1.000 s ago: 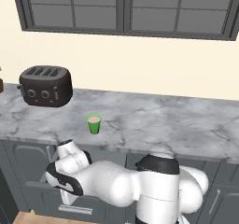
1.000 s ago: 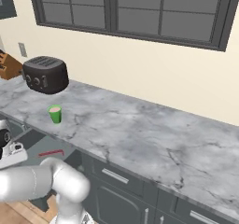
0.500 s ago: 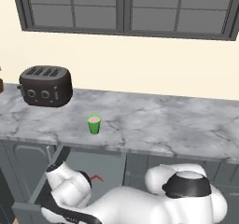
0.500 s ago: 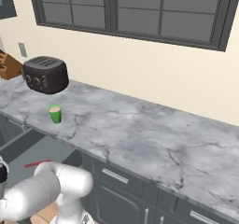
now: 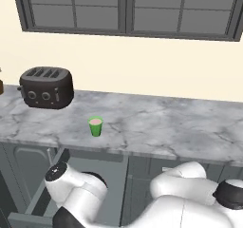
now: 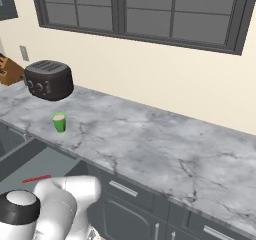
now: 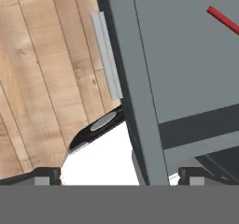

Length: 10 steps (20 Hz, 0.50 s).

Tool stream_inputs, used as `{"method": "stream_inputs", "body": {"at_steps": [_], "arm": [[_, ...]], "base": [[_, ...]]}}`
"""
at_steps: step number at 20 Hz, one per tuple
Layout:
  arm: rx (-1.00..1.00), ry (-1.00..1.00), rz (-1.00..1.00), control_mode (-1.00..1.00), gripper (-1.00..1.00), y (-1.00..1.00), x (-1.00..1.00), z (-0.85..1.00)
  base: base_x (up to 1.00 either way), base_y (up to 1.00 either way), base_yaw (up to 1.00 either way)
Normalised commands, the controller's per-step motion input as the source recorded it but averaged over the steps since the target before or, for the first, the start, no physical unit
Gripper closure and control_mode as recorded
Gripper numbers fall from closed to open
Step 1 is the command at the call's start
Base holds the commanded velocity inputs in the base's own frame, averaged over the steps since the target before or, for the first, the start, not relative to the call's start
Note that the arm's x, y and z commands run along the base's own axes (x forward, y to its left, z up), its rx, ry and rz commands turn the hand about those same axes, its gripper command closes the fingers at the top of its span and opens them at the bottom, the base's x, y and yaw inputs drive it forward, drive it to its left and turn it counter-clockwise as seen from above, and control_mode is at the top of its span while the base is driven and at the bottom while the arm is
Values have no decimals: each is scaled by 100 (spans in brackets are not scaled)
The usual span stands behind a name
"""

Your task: Pick up the straw from the left drawer and put it inside the smoothie cup.

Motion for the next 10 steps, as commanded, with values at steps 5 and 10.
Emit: {"method": "stream_inputs", "body": {"at_steps": [5, 10], "arm": [[0, -2, -4, -100, -100, -10, 0, 100], [0, 0, -10, -100, -100, -19, 5, 100]], "base": [[0, 0, 0], [0, 0, 0]]}}
